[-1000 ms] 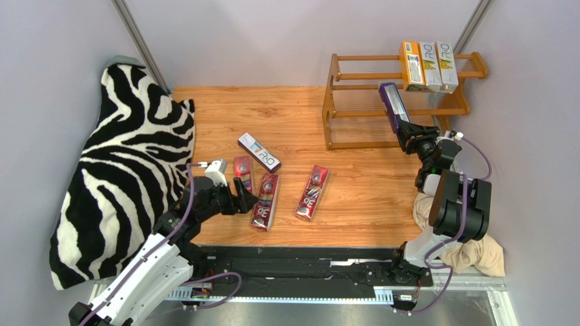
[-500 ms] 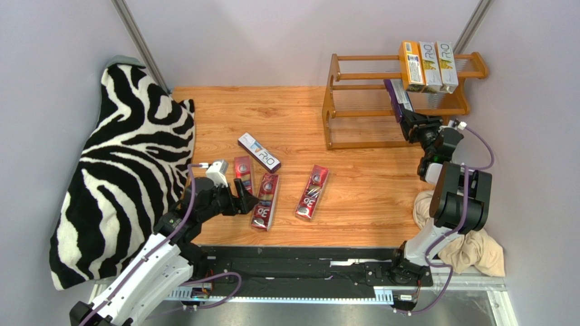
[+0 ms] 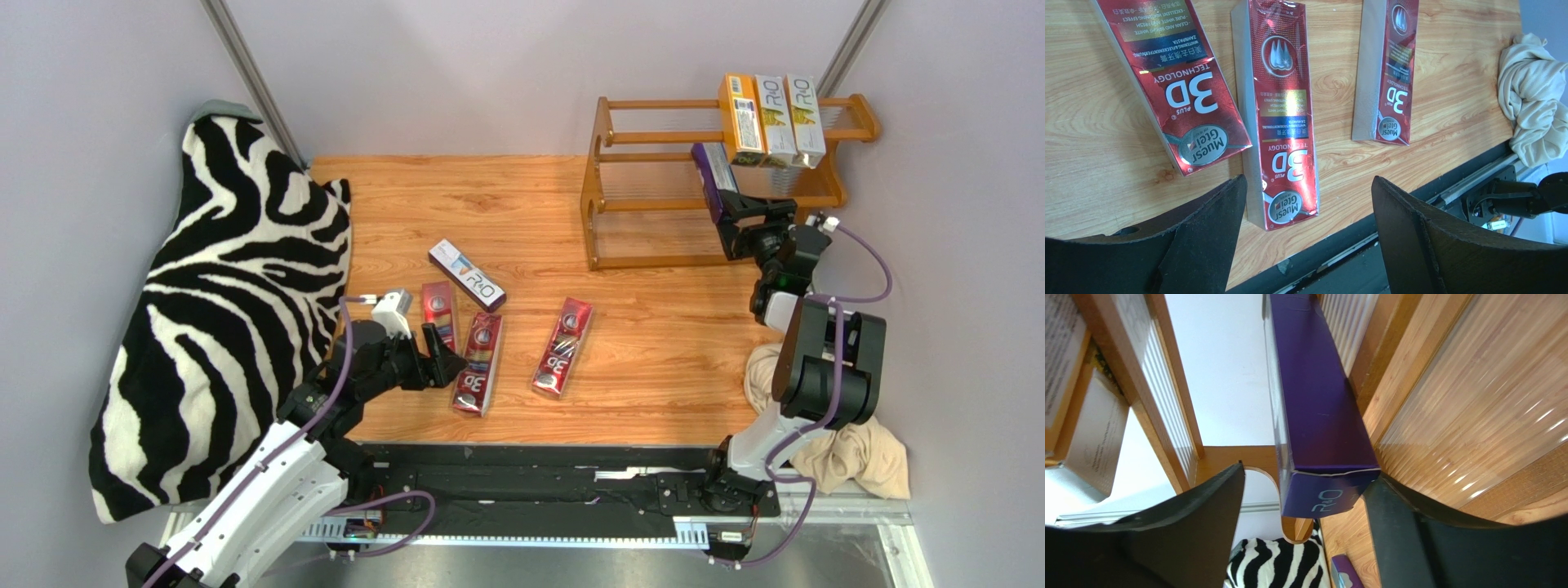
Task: Place and organize the toothpastes onto the shelf
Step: Place the toothpaste on the shelf.
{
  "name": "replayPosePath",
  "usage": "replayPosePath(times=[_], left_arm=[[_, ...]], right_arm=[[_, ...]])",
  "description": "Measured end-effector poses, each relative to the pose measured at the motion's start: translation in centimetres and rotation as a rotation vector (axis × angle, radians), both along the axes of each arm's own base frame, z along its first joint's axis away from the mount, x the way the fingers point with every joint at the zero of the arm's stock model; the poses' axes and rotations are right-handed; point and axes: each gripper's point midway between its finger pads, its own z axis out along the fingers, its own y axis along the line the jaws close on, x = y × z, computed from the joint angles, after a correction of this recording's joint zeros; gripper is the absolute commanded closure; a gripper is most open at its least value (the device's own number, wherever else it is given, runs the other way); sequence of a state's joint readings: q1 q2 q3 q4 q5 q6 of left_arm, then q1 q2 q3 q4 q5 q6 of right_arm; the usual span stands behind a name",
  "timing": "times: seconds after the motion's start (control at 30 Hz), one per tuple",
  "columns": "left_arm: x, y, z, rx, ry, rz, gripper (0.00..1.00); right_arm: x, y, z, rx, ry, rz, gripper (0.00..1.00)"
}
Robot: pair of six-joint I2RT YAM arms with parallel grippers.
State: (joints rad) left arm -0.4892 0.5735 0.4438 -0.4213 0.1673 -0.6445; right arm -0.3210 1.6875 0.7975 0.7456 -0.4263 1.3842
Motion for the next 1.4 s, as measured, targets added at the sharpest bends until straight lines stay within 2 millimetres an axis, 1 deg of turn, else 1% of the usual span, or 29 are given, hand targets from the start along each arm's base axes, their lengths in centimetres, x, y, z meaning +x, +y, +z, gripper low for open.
replayPosePath(times=[0.13,0.27,0.3,0.4,0.5,0.7,0.83,1.0,1.27,1.4], left_arm=[[0.0,0.0,0.0,-0.001,0.0,-0.001,0.17],[-0.1,-0.1,-0.2,-0.001,0.004,-0.004,0.17],[-0.1,-0.1,-0.2,-0.002,0.004,-0.006,0.17],[-0.1,-0.1,-0.2,-0.003,0.005,-0.008,0.17],[-0.1,-0.2,-0.2,-0.006,0.007,-0.013,0.17],[-0.2,-0.6,-0.2,-0.014,0.011,-0.03,0.17],[-0.3,-0.7,-0.4,-0.011,0.02,-0.038,0.17],[-0.3,-0.9,-0.2,-0.018,0.015,-0.051,0.16],[-0.3,-1.4,0.4,-0.037,-0.011,-0.089,0.16],[-0.4,-1.6,0.3,-0.038,-0.011,-0.101,0.16]], right_arm=[[-0.5,0.4,0.5,-0.037,-0.015,0.0,0.13],[-0.8,1.3,0.9,-0.077,-0.032,0.019,0.09],[-1.0,1.5,0.9,-0.082,-0.035,0.023,0.05],[-1.8,2.2,0.4,-0.095,-0.031,0.033,0.04],[-2.6,2.4,-0.2,-0.111,-0.016,0.035,0.03],[-4.0,2.8,-0.1,-0.138,-0.024,0.038,0.03],[-5.9,3.4,-0.2,-0.154,-0.025,0.046,0.03],[-8.9,4.2,0.4,-0.203,-0.031,0.051,0.03],[-13.6,5.3,2.4,-0.364,-0.03,0.069,0.03],[-15.9,5.8,2.0,-0.431,0.007,0.089,0.04]])
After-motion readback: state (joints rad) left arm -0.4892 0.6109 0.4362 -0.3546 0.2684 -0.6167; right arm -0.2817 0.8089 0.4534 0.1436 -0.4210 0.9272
